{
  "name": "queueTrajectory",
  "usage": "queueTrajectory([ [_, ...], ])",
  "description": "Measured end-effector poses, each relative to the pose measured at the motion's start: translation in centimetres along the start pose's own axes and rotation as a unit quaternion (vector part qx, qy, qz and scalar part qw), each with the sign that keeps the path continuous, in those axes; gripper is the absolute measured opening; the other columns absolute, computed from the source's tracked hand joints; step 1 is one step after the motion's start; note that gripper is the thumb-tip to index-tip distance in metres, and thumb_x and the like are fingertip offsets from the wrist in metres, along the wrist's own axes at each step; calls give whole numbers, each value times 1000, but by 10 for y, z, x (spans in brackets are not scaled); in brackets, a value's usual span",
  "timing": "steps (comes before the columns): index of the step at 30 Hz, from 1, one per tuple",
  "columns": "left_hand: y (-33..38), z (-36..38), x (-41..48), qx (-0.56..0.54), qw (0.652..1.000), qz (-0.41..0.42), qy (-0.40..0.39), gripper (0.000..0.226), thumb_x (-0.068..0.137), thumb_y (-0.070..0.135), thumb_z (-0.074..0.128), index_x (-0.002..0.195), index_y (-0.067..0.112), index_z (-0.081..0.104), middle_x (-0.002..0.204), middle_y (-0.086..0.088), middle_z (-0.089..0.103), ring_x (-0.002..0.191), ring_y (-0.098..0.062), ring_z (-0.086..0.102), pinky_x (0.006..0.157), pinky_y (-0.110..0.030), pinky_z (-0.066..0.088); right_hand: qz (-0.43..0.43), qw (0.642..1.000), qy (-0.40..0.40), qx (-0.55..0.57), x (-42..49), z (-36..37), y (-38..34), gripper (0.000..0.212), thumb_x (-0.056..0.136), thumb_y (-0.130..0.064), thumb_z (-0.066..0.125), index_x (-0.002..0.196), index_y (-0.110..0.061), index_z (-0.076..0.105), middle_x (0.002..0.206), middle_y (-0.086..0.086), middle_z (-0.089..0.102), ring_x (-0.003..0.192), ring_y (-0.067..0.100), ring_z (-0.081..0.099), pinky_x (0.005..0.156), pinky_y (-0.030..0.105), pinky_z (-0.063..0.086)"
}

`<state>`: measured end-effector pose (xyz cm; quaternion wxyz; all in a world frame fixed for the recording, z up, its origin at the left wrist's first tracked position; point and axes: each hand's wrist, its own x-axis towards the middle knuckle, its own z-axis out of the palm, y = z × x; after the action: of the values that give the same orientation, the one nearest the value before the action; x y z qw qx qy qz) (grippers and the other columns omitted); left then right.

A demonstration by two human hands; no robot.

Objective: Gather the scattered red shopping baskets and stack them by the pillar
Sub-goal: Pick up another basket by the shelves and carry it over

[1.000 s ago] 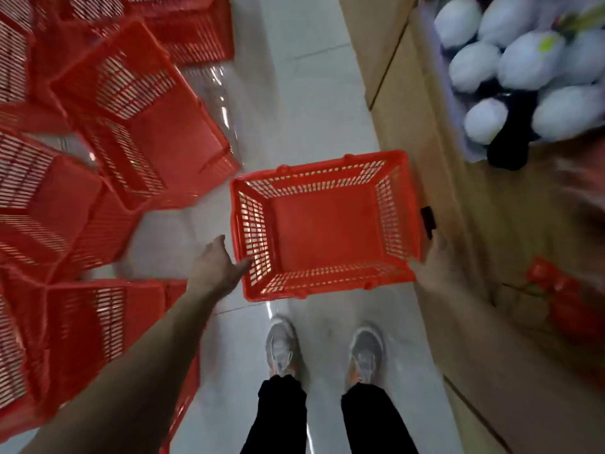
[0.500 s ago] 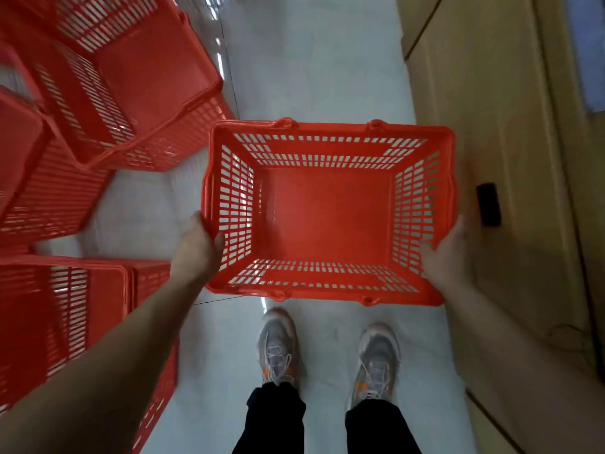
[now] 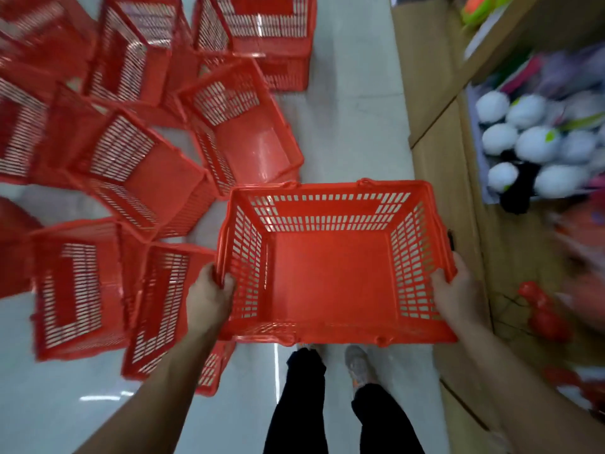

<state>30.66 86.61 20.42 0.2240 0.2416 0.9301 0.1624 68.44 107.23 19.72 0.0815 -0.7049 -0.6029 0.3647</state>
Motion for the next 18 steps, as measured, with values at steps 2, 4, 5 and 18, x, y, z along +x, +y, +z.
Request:
queueTrajectory([
  [2,-3,-57,-41,-12,999,-6,35,22,89,22,68,105,10,60,91,-22,71,80,-45,66,66,-38,41,-24,1000,2,-2,-29,-29,-37,42,89,-24,54,130,-17,61,106,13,73,91,34,68,77,36,51],
  [4,-10,-112,-86,-27,997,-26,72,25,89,22,68,108,9,60,96,-23,70,84,-46,66,69,-40,44,-52,999,-7,-4,-58,-53,-76,37,88,-23,58,122,-9,65,103,18,73,92,37,68,75,37,50],
  [5,-15,-137,-109,-33,994,-47,88,24,89,24,66,107,10,59,97,-23,70,86,-46,65,70,-42,45,-64,998,-17,-13,-73,-64,-95,38,86,-27,57,116,-6,67,101,20,72,91,38,69,72,36,48],
  [18,-171,-340,-390,-195,890,-296,287,36,92,31,61,123,13,60,103,-8,72,74,-16,61,69,-32,49,-359,914,-175,-65,-323,-56,-317,36,88,-20,61,123,-12,65,111,18,71,105,38,65,88,41,50],
])
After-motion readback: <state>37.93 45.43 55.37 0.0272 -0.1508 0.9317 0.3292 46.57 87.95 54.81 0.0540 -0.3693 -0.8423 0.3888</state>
